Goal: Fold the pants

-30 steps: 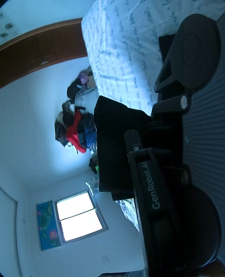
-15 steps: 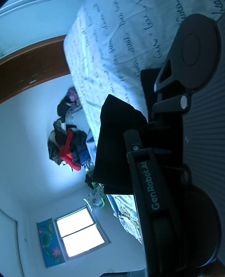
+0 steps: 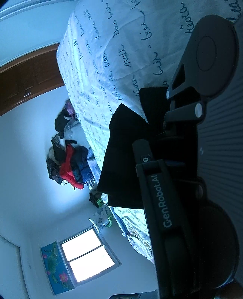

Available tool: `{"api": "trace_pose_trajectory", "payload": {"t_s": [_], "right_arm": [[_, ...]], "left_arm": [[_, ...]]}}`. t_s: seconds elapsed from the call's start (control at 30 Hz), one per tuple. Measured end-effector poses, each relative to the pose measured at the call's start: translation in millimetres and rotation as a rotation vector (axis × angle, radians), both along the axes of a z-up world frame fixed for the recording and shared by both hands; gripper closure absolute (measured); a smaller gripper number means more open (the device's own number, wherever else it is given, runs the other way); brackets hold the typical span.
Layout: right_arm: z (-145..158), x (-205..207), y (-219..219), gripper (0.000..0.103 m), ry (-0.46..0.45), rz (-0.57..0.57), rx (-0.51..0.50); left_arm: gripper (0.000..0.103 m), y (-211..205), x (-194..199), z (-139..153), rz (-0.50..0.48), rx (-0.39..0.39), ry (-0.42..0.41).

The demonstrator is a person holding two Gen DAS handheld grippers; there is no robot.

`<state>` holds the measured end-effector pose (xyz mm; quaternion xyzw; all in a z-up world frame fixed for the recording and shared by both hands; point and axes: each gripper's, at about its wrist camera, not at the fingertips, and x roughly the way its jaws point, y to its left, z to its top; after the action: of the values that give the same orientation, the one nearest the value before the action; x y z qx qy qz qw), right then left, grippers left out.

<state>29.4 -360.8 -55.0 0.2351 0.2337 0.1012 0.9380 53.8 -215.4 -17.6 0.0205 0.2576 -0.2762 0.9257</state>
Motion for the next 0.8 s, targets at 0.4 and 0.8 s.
{"api": "trace_pose_trajectory", "payload": {"t_s": [0.4, 0.8], "right_arm": [[-11, -9, -14, 0.075, 0.110, -0.024, -0.057], [-1, -56, -59, 0.066, 0.170, -0.254, -0.264]], "left_arm": [[0.073, -17, 0, -22, -0.065, 0.028, 0.058], [0.040, -16, -5, -18, -0.222, -0.041, 0.149]]}}
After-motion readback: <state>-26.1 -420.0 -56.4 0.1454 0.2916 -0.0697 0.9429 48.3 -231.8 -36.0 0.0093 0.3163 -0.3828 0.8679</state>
